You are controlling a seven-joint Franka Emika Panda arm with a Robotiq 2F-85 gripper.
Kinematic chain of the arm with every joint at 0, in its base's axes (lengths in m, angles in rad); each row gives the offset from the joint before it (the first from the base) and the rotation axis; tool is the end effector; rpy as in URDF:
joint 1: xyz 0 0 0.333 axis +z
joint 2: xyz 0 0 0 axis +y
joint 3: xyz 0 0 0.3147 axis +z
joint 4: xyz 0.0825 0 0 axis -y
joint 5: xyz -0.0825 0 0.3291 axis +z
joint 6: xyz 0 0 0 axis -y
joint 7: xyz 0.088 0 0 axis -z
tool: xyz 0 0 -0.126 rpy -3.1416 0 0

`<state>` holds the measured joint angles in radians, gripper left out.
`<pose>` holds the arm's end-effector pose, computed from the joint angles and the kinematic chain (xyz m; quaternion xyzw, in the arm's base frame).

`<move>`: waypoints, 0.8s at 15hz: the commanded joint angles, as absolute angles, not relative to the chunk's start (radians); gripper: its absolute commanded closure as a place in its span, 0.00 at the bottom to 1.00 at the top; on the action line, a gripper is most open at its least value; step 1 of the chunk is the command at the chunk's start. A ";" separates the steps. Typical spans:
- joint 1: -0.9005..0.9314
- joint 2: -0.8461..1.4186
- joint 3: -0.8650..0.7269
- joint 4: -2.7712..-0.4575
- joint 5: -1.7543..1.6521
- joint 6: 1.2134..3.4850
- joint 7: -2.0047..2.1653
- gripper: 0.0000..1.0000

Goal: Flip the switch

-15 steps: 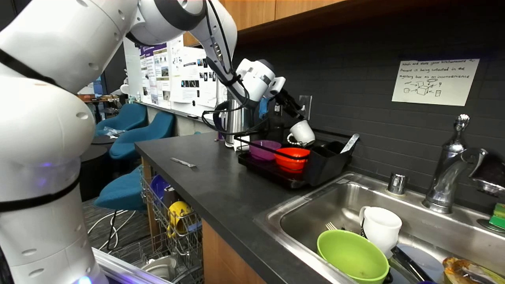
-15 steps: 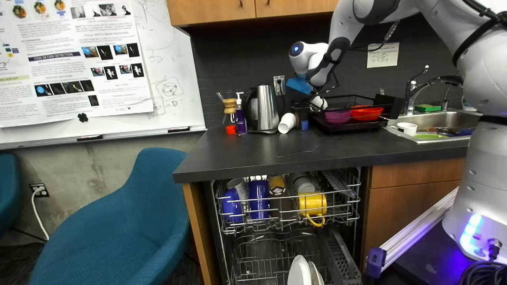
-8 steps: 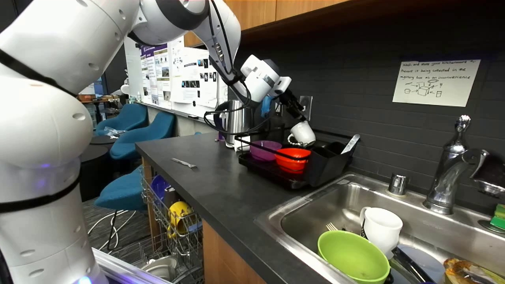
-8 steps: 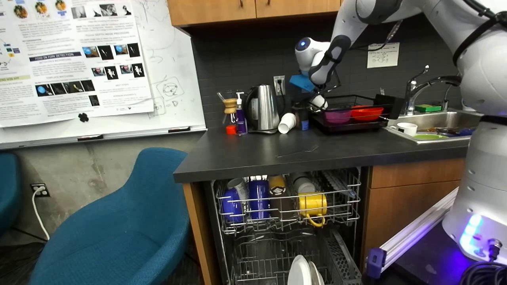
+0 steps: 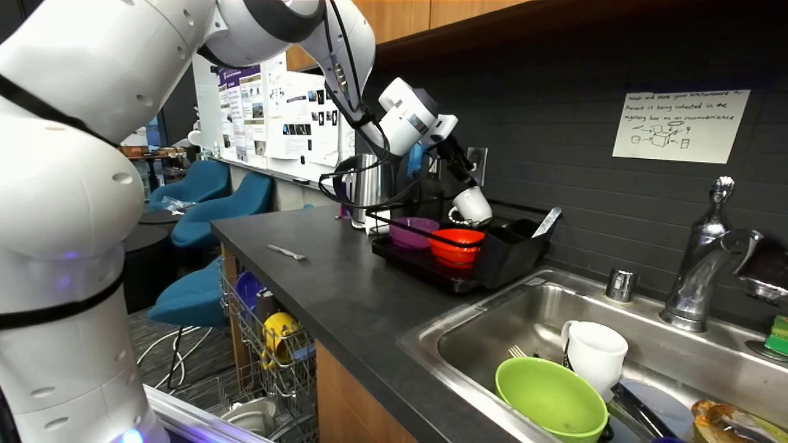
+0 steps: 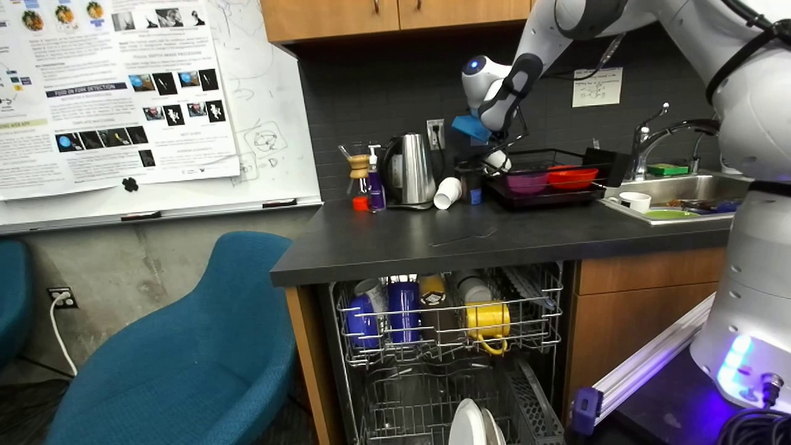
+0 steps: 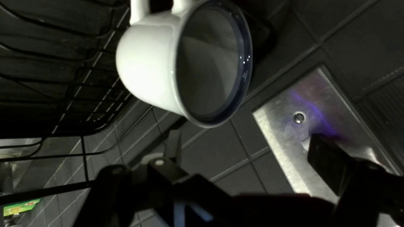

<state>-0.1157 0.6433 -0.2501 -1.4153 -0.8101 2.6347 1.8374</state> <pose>0.6940 -0.2051 0.4004 0.6634 -0.6148 0.4185 0.0823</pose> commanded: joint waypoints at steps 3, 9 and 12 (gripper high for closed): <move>-0.077 0.670 -0.298 -1.383 -0.771 2.638 1.811 0.00; -0.005 0.684 -0.414 -1.340 -0.920 2.622 1.938 0.00; 0.019 0.685 -0.441 -1.350 -0.981 2.607 1.981 0.00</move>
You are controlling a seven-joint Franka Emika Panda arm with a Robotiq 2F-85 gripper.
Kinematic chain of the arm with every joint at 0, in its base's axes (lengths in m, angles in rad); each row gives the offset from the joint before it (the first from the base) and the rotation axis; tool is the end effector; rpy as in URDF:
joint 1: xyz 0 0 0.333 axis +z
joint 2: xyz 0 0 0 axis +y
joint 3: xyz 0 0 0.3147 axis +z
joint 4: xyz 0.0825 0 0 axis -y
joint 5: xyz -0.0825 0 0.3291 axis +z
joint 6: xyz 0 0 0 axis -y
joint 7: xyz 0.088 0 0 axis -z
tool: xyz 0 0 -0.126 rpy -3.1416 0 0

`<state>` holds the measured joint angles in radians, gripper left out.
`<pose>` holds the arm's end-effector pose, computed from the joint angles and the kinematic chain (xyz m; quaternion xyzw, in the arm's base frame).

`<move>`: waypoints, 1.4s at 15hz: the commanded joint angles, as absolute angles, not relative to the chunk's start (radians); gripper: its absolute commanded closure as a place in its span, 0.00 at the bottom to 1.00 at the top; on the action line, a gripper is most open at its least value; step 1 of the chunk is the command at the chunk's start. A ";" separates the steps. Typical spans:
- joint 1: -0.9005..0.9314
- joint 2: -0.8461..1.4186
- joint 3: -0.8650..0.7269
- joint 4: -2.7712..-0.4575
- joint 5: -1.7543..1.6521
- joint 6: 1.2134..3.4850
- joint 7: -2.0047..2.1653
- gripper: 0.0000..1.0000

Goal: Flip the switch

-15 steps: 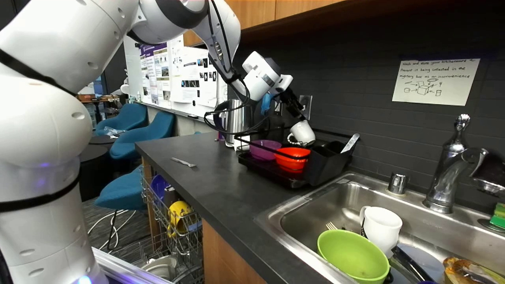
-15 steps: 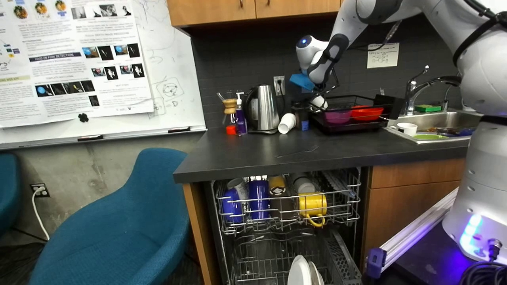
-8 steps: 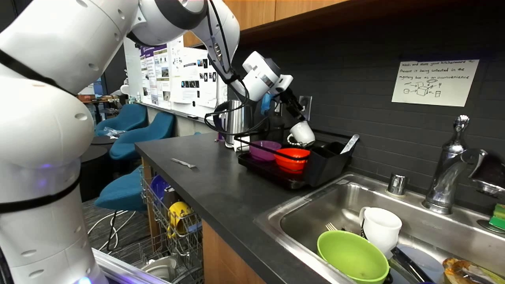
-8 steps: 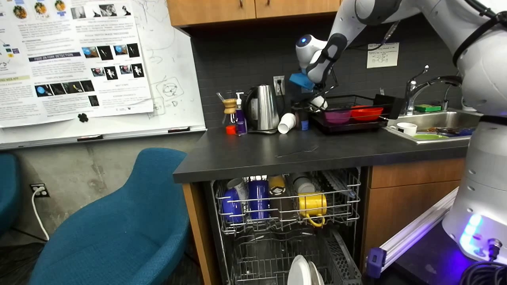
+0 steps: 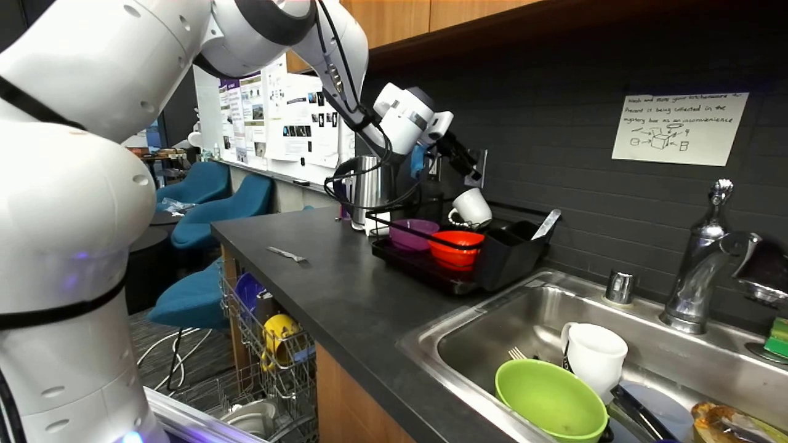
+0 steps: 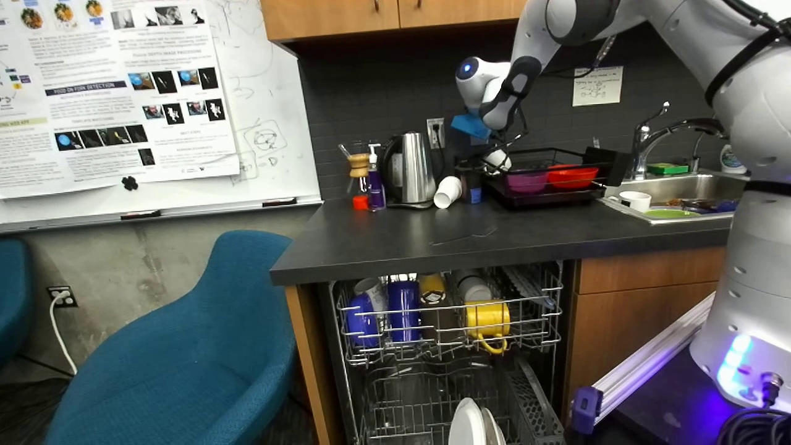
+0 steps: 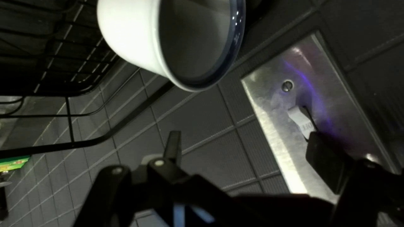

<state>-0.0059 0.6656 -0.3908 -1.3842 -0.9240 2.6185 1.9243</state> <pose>0.6989 -0.1999 0.4103 0.6501 -0.5853 0.4664 0.1314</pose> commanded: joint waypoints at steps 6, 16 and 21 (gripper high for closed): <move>-0.040 0.652 -0.338 -1.388 -0.928 2.630 1.920 0.00; -0.048 0.665 -0.326 -1.405 -0.848 2.627 1.824 0.00; -0.048 0.669 -0.337 -1.398 -0.852 2.627 1.818 0.00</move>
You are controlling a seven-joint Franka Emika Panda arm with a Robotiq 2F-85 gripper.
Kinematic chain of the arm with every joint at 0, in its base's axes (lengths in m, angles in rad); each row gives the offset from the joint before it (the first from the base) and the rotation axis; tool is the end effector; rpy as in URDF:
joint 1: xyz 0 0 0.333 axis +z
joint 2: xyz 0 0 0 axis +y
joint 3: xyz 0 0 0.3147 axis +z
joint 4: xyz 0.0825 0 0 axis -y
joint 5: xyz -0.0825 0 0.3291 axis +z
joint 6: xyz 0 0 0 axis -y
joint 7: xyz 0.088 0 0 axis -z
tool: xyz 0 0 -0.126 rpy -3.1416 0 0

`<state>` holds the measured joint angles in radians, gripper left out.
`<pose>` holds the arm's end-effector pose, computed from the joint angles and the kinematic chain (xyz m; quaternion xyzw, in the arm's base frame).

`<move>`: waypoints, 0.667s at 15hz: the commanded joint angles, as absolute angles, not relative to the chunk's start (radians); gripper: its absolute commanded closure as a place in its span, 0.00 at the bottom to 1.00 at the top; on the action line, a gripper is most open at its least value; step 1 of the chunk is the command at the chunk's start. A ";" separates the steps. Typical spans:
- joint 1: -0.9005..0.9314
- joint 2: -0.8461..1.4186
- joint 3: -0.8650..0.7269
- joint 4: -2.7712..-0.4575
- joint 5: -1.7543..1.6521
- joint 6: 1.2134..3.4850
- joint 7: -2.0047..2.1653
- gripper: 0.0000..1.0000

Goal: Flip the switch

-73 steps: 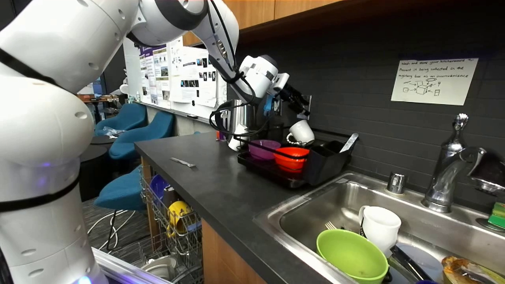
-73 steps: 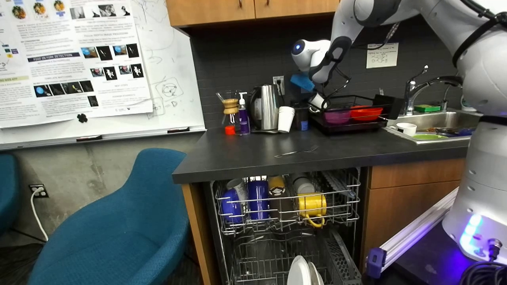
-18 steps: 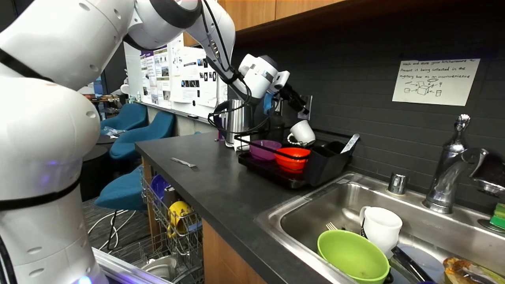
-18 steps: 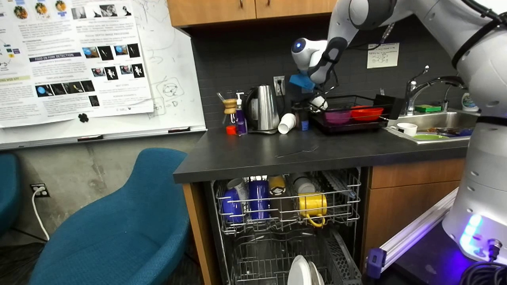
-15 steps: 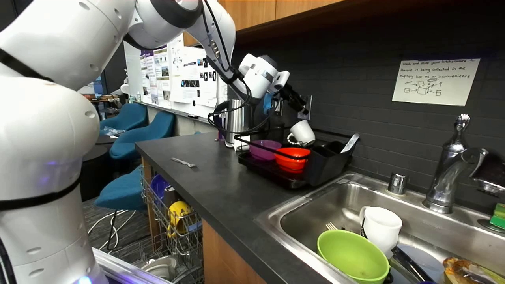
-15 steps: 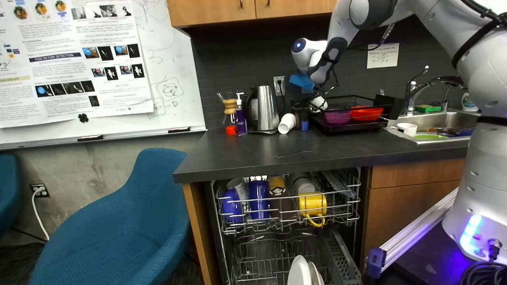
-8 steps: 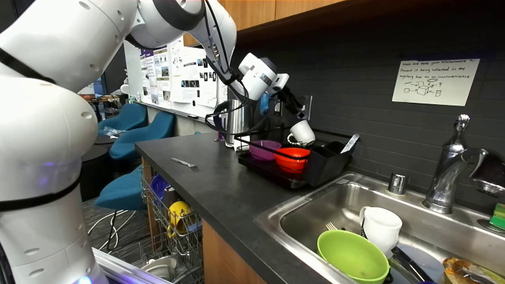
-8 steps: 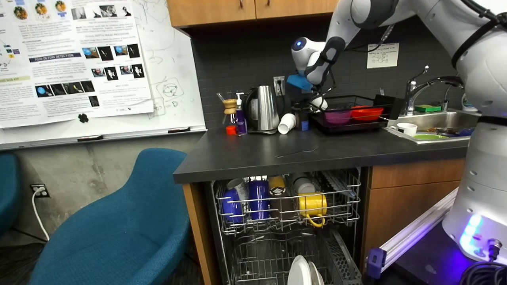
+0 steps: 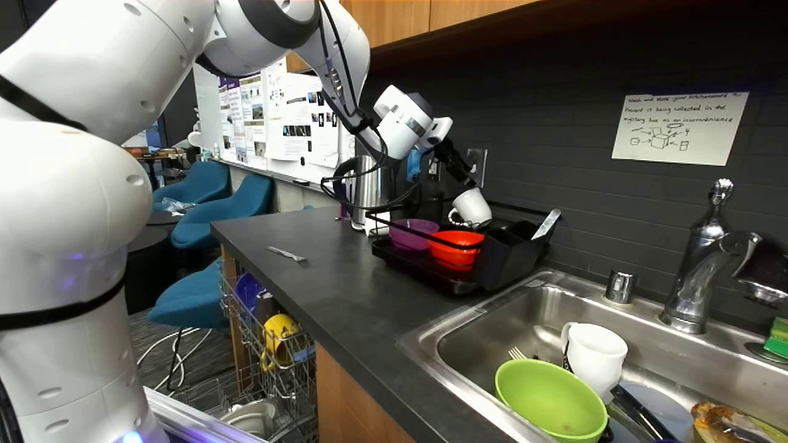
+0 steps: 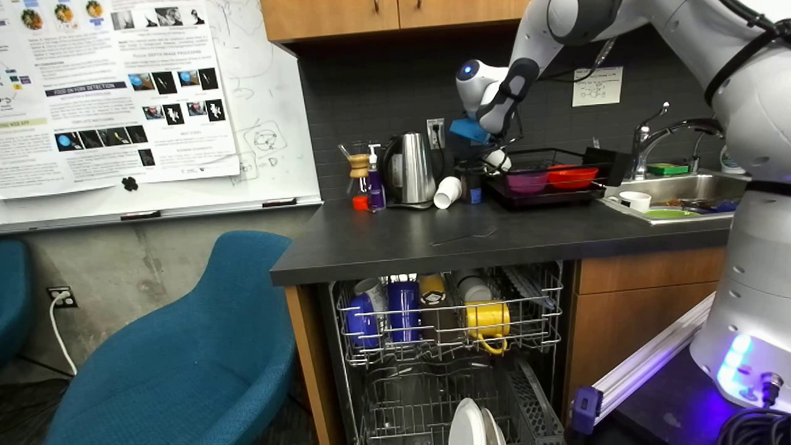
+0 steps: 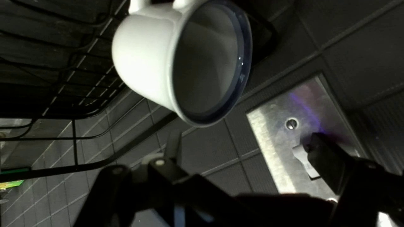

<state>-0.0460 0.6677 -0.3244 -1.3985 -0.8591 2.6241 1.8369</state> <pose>0.6997 -0.1949 0.3959 0.6749 -0.5844 0.4349 0.1175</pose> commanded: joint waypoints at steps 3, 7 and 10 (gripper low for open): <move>-0.048 0.674 -0.338 -1.390 -0.853 2.629 1.819 0.26; -0.045 0.676 -0.339 -1.378 -0.854 2.637 1.811 0.51; -0.042 0.678 -0.343 -1.374 -0.856 2.647 1.809 0.76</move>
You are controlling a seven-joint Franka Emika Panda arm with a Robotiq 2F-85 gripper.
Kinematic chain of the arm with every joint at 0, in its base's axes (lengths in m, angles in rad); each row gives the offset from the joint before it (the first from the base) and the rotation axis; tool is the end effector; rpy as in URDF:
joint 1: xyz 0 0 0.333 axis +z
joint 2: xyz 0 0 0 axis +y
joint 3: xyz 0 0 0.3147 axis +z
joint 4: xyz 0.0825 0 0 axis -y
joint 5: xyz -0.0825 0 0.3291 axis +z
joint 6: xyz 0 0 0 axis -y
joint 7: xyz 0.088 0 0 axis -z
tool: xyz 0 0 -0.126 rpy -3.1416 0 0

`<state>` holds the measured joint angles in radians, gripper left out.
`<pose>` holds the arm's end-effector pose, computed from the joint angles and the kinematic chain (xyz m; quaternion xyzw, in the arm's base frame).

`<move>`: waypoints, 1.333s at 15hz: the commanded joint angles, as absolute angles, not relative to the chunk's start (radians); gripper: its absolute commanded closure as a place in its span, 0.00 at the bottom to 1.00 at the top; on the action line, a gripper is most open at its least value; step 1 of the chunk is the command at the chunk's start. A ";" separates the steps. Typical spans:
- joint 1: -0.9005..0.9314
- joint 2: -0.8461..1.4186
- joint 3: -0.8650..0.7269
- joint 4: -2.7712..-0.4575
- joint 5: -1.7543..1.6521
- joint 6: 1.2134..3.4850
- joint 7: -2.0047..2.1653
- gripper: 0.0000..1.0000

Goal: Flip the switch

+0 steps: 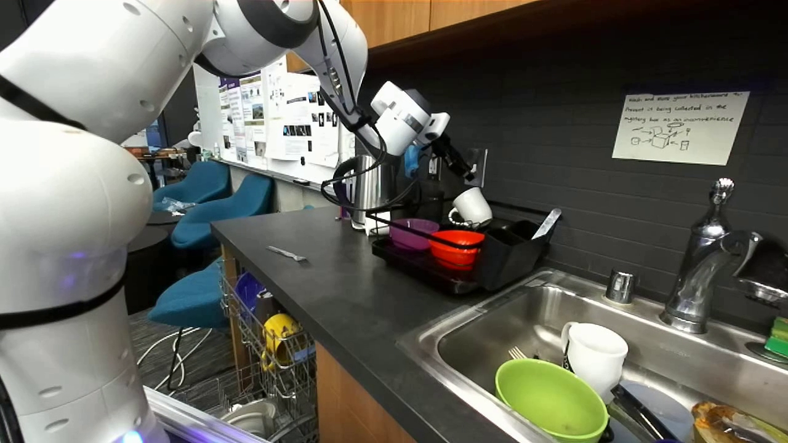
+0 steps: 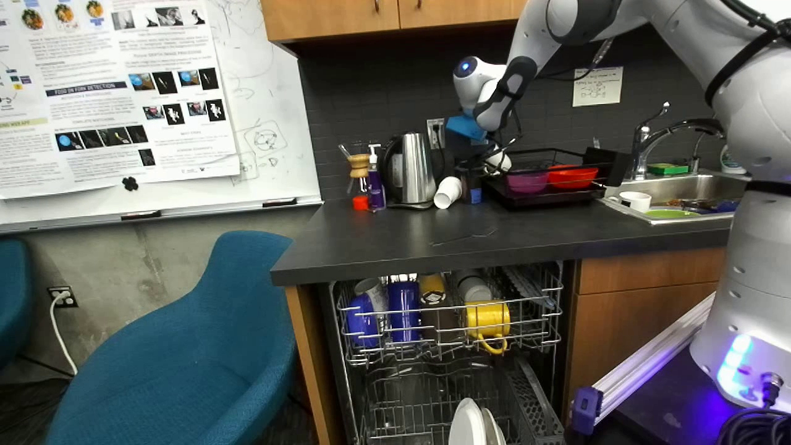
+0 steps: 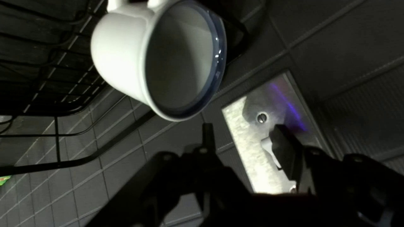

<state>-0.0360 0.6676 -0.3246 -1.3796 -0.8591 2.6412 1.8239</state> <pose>0.7056 -0.1850 0.4060 0.6802 -0.5718 0.4459 0.1073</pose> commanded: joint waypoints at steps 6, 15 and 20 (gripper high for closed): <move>-0.048 0.681 -0.348 -1.376 -0.878 2.657 1.831 1.00; -0.054 0.682 -0.355 -1.371 -0.875 2.694 1.835 0.92; -0.065 0.690 -0.343 -1.358 -0.855 2.713 1.826 1.00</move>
